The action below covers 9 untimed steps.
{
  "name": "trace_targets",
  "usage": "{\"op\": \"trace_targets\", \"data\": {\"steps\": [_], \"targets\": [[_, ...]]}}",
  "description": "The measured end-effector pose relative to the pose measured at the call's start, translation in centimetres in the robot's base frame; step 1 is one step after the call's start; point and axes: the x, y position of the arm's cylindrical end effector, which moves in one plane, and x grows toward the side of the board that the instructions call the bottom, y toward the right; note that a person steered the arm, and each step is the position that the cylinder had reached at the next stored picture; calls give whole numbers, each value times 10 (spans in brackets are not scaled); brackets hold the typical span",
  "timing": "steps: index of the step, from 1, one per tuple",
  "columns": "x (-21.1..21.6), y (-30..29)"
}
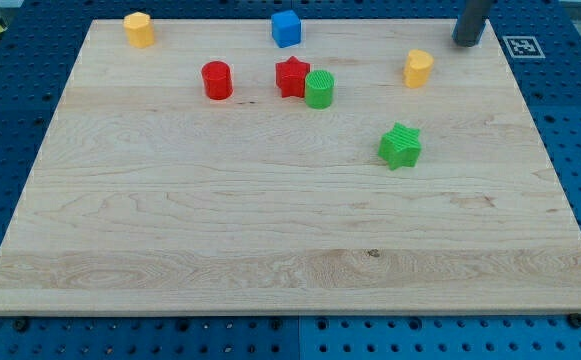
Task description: Move the yellow heart and green star in opposite directions
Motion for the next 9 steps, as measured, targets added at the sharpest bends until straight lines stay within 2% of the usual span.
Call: {"op": "trace_targets", "data": {"steps": [1,2,3,4,8,9], "targets": [[23,-42],[34,-57],[34,-60],[34,-96],[197,-87],[217,-87]]}}
